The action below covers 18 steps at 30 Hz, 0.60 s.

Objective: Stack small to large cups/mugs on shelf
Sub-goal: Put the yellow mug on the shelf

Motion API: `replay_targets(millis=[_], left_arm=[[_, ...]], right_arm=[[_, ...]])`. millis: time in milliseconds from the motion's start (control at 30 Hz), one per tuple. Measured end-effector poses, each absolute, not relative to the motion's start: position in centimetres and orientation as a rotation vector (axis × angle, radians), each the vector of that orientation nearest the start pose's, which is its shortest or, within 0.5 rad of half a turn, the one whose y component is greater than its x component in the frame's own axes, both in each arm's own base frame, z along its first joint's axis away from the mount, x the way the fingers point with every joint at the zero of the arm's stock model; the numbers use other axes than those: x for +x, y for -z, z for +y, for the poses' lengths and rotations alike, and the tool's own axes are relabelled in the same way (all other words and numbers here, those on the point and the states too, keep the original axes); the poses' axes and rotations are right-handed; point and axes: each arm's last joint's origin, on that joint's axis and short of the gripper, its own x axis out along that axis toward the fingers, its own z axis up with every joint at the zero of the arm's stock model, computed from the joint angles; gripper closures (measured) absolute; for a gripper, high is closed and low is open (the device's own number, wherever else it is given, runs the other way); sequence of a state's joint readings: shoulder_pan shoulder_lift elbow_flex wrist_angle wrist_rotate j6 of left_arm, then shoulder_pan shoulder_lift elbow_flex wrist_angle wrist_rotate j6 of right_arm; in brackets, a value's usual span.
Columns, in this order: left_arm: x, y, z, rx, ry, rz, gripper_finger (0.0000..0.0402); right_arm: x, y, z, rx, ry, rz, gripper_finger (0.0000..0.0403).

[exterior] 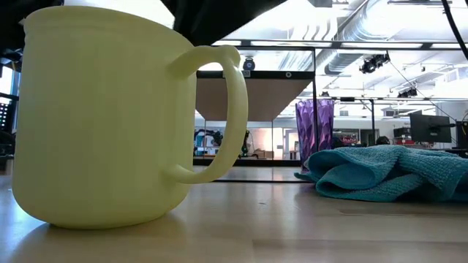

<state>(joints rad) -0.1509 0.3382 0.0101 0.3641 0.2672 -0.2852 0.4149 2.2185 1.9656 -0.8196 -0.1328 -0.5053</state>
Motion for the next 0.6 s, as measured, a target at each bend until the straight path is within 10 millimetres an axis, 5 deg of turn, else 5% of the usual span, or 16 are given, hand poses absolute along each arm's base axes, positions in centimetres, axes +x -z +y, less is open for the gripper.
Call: replay_targets(millis=[600], left_arm=[[11.5, -17.2, -2.5, -0.279, 0.411, 0.023, 0.0355]], right_arm=[[43.9, -21.1, 19.8, -0.612, -0.772, 0.962, 0.0336]])
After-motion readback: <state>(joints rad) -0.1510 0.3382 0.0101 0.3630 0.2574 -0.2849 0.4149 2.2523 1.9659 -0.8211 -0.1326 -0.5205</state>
